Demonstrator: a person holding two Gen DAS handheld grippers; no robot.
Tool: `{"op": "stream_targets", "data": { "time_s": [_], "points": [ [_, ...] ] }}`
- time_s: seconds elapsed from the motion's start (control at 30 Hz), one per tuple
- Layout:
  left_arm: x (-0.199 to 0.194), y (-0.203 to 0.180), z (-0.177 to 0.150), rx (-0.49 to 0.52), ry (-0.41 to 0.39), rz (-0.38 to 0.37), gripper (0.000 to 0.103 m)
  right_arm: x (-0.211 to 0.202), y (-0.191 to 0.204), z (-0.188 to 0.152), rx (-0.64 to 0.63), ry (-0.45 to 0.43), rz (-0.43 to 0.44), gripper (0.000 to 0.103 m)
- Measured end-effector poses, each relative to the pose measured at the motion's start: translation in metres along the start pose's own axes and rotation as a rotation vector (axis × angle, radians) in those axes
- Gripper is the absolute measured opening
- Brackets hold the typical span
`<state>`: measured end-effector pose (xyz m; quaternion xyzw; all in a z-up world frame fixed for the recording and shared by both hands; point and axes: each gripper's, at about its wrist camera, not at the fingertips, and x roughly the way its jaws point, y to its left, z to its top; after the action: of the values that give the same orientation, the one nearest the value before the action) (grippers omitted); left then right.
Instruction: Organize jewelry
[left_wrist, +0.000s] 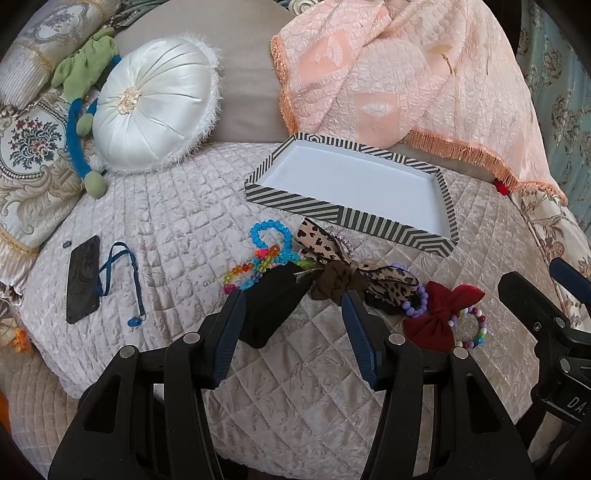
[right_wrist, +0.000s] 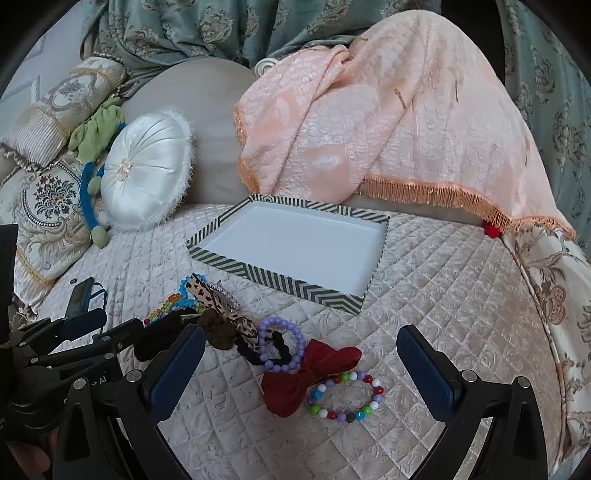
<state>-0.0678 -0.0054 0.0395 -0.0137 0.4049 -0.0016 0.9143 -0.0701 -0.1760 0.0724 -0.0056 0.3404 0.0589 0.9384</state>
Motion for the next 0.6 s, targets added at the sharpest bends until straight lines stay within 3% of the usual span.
{"op": "stream_targets", "data": {
  "time_s": [0.6],
  "points": [
    [-0.0017, -0.0013, 0.0014, 0.01, -0.002, -0.012, 0.054, -0.0011, 0.0076, 0.0015, -0.013, 0.011, 0.001, 0.103]
  ]
}}
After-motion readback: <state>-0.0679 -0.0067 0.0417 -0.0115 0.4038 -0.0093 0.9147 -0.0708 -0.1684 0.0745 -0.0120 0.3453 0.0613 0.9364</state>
